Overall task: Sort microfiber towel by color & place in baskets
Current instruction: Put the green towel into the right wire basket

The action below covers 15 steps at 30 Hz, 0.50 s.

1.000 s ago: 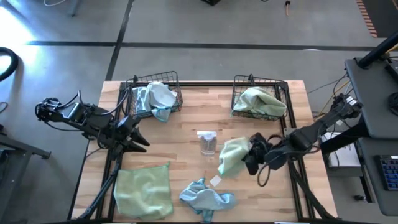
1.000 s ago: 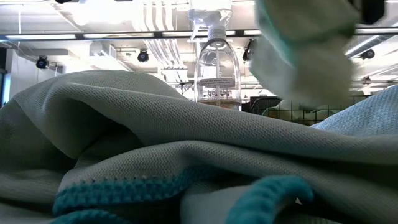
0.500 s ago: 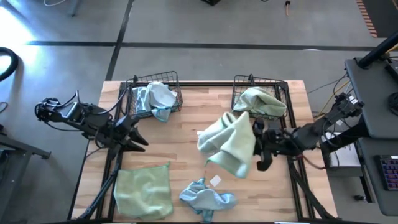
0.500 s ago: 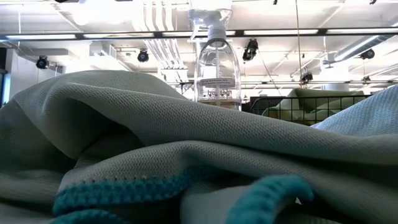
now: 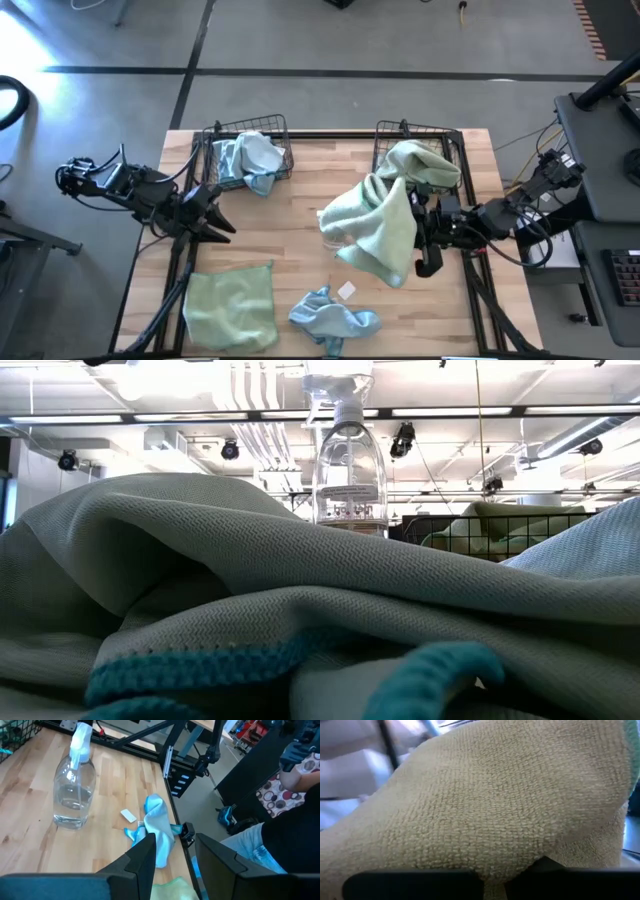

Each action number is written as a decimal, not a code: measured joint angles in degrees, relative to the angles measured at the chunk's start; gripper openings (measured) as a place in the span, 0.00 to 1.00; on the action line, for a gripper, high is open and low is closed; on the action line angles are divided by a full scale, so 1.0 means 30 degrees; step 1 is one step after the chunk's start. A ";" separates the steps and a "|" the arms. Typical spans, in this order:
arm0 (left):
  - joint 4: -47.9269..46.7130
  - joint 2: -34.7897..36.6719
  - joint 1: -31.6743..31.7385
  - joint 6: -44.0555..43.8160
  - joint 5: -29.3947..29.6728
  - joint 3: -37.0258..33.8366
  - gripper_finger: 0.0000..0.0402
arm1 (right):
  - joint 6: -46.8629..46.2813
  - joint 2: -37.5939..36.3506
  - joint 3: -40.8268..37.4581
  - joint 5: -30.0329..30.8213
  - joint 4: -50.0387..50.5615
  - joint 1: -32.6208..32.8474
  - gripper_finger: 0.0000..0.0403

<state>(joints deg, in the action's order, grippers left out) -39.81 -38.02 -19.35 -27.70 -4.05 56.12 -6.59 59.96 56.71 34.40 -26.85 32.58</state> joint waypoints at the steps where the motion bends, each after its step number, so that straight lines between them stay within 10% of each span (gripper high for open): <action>1: -0.0002 0.0020 0.0000 -0.0001 0.0000 0.0000 0.30 | -0.0084 0.0006 -0.0004 -0.0823 0.0004 0.0000 0.08; 8: -0.0075 0.0095 0.0000 -0.0001 0.0000 0.0000 0.30 | -0.1089 0.0046 -0.0001 -0.5367 0.0069 0.0015 0.08; 15: -0.0073 0.0192 -0.0006 -0.0008 -0.0003 0.0000 0.30 | -0.1079 0.0032 -0.0007 0.1520 0.1049 0.0000 0.08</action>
<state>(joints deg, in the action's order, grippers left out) -40.03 -37.44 -19.37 -27.73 -4.06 56.12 -9.82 60.05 56.69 38.96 -23.70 32.58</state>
